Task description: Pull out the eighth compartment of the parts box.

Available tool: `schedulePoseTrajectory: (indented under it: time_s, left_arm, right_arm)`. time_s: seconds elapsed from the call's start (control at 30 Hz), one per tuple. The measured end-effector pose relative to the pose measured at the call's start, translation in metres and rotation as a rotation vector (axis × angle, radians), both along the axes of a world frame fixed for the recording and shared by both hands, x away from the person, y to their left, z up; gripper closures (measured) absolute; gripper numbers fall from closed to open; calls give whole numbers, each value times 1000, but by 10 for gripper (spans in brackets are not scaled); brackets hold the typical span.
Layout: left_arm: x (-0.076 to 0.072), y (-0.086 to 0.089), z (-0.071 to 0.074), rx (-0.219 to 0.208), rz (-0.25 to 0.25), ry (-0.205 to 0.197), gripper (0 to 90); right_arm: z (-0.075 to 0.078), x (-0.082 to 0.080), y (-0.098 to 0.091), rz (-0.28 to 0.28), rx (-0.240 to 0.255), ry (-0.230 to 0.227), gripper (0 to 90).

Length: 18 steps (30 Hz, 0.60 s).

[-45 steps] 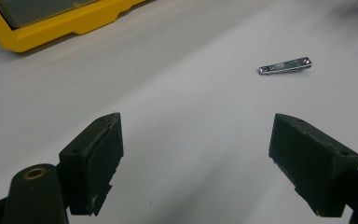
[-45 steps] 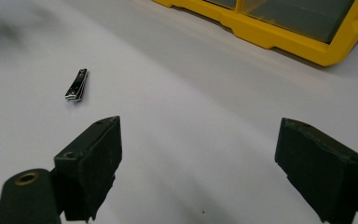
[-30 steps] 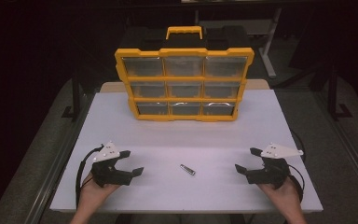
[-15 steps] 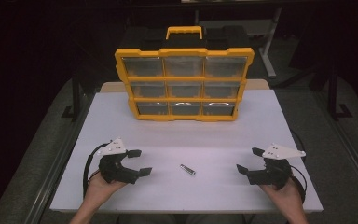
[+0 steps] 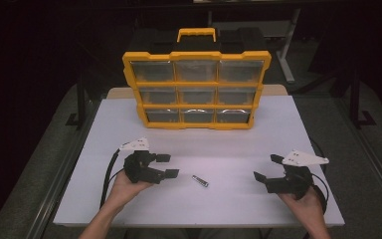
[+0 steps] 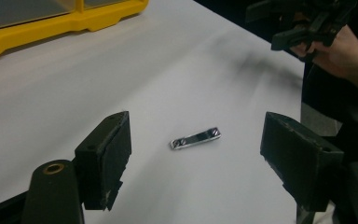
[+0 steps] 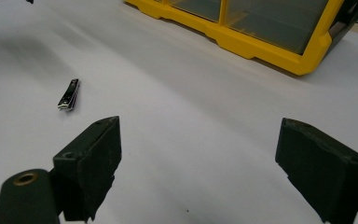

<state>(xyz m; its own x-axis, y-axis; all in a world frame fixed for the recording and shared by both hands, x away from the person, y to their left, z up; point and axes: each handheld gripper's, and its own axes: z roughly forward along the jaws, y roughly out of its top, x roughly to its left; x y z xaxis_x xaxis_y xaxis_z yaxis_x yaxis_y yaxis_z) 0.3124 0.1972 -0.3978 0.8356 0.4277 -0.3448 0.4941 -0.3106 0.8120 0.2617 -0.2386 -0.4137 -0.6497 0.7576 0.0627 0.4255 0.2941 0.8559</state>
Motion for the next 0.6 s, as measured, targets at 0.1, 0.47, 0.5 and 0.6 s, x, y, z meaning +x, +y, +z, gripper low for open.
schedulePoseTrajectory:
  time_s: [0.1, 0.47, 0.5, 0.6]
  left_arm:
    - [5, -7, 1, -33, 9, 27, 247]
    - [36, -21, -3, -147, 111, 135, 276]
    - [39, -21, -4, -163, 135, 154, 276]
    - [49, -23, -10, -229, 170, 205, 295]
  right_arm:
    - [0, 0, 0, 1, -1, 2, 136]
    - [-1, 5, 3, 12, -11, 4, 137]
    - [-1, 5, 3, 12, -11, 4, 137]
    - [-1, 4, 4, 15, -22, 3, 137]
